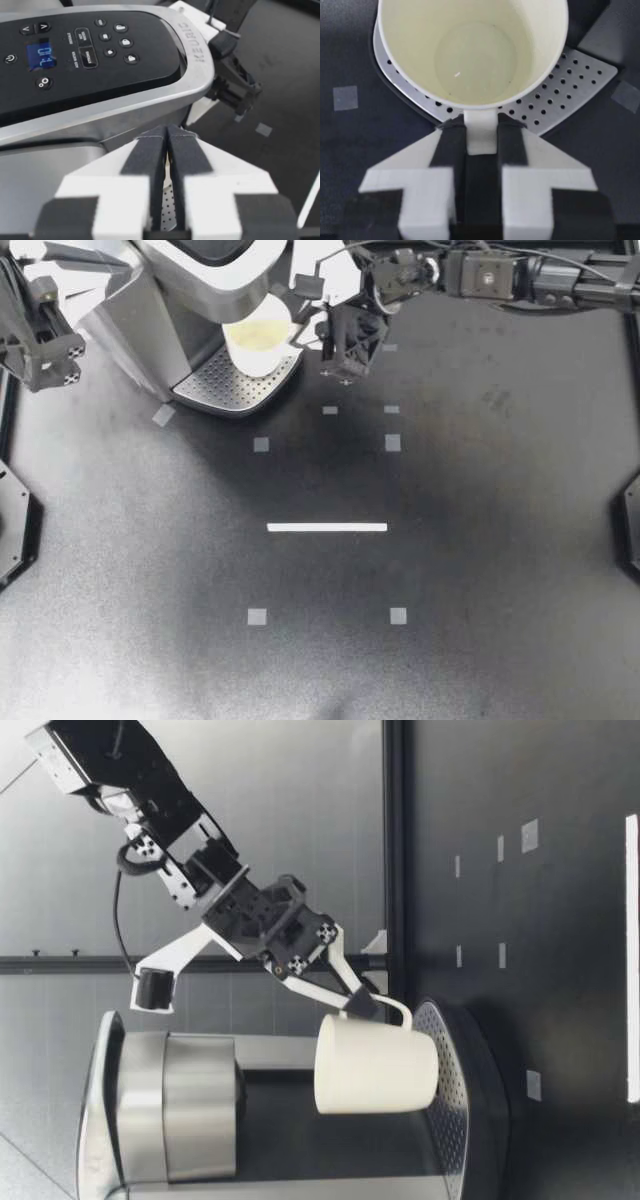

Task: Place the coffee capsule inside the capsule container, then place the cup onto the center of the cup tray.

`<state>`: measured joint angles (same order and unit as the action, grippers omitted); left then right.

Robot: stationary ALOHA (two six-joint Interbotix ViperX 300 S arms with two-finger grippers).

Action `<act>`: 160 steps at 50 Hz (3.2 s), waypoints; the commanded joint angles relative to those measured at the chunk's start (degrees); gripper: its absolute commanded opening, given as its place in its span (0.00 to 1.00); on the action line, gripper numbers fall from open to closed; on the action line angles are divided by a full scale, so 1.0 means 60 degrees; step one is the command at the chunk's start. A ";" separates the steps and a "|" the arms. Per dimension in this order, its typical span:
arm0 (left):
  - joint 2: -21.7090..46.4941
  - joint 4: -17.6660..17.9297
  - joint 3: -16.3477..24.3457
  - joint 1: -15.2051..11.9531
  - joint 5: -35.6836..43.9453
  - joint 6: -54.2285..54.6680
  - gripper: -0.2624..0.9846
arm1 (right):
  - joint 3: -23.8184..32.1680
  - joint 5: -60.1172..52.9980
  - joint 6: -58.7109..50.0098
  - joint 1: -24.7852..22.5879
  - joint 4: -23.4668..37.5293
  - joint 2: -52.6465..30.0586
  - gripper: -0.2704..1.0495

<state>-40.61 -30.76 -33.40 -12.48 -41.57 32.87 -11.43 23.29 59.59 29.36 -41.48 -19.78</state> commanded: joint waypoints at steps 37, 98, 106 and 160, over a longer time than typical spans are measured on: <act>-0.0044 -0.0029 0.0044 0.0000 0.0044 0.0015 0.30 | 0.0454 -0.0044 0.0000 -0.0293 0.0000 0.0088 0.63; 0.3750 0.0557 0.5039 -0.1069 -0.3560 -0.2754 0.30 | -0.3794 -0.1890 -0.1729 -0.0425 -0.0103 0.4043 0.65; 0.4351 0.2080 0.5728 -0.1802 -0.3809 -0.3955 0.30 | -0.3794 -0.2109 -0.1729 -0.0659 -0.0088 0.3970 0.65; 0.4775 0.2666 0.5405 -0.2725 -0.3633 -0.4395 0.30 | -0.4468 -0.2651 -0.1714 -0.0674 -0.0044 0.4351 0.65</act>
<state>-10.55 -14.59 -1.14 -28.56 -63.19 6.33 -38.85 8.09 49.31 25.58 -41.84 4.75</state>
